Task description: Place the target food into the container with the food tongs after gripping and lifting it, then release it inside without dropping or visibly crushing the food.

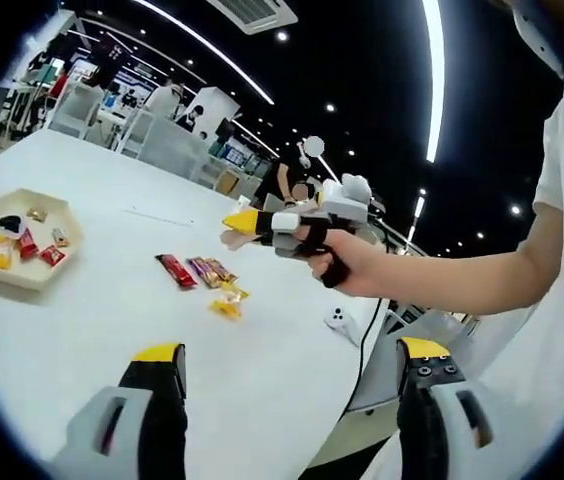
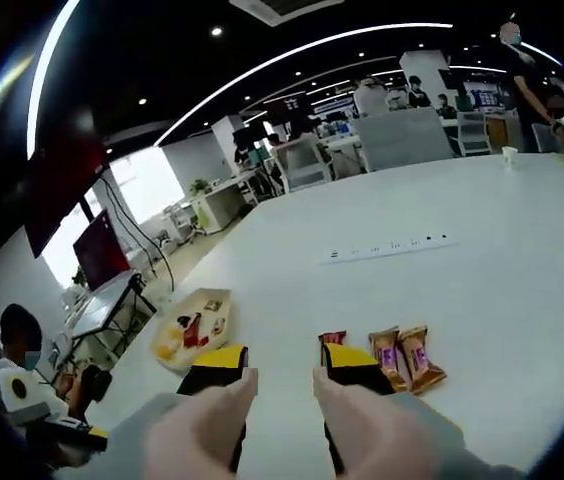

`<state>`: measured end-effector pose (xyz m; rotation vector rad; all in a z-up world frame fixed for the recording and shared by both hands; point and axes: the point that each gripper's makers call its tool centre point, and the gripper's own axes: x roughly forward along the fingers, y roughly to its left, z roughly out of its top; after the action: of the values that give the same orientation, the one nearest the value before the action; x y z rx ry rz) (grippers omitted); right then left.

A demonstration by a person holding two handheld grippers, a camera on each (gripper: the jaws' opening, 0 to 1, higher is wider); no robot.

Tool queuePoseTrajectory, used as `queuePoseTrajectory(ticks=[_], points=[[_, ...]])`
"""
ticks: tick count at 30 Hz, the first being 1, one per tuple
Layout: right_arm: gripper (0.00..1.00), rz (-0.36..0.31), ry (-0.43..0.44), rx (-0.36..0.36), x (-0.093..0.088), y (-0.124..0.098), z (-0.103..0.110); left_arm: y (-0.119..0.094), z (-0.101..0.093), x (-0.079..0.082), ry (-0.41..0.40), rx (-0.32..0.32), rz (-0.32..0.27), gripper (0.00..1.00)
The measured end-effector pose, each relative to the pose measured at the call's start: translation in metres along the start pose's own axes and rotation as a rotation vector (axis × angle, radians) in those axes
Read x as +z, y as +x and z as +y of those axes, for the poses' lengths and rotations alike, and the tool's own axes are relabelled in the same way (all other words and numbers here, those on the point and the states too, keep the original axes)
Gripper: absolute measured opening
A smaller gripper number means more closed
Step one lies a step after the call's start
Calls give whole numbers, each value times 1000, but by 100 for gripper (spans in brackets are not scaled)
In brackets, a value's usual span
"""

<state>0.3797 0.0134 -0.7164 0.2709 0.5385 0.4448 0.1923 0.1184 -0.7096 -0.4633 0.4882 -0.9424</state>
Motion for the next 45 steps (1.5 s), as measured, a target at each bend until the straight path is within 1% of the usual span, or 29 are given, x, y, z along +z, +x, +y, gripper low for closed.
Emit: queuePoseTrajectory(ticks=[11,20,23,26,29,38,45], points=[[29,26,-11,-14,-7,14,-11,-1,7,5,-4,28,-5,87],[29,43,-26,-33,-12,27,-22,-1,20,8,-12,53,1,87],[29,49,-44,-42,-13,31,-25,0,25,10,-15,60,0,87],[29,58,-63,-55,-15,35,-29,0,30,11,-19,67,-1,87],[29,67,-51,-72,-18,38,-37,1,33,11,-22,71,1,87],[29,95,-119,-131,-26,43,-53,3,42,12,-39,89,8,86],[30,94,-154,-181,-24,45,-60,6,46,17,-48,95,6,86]])
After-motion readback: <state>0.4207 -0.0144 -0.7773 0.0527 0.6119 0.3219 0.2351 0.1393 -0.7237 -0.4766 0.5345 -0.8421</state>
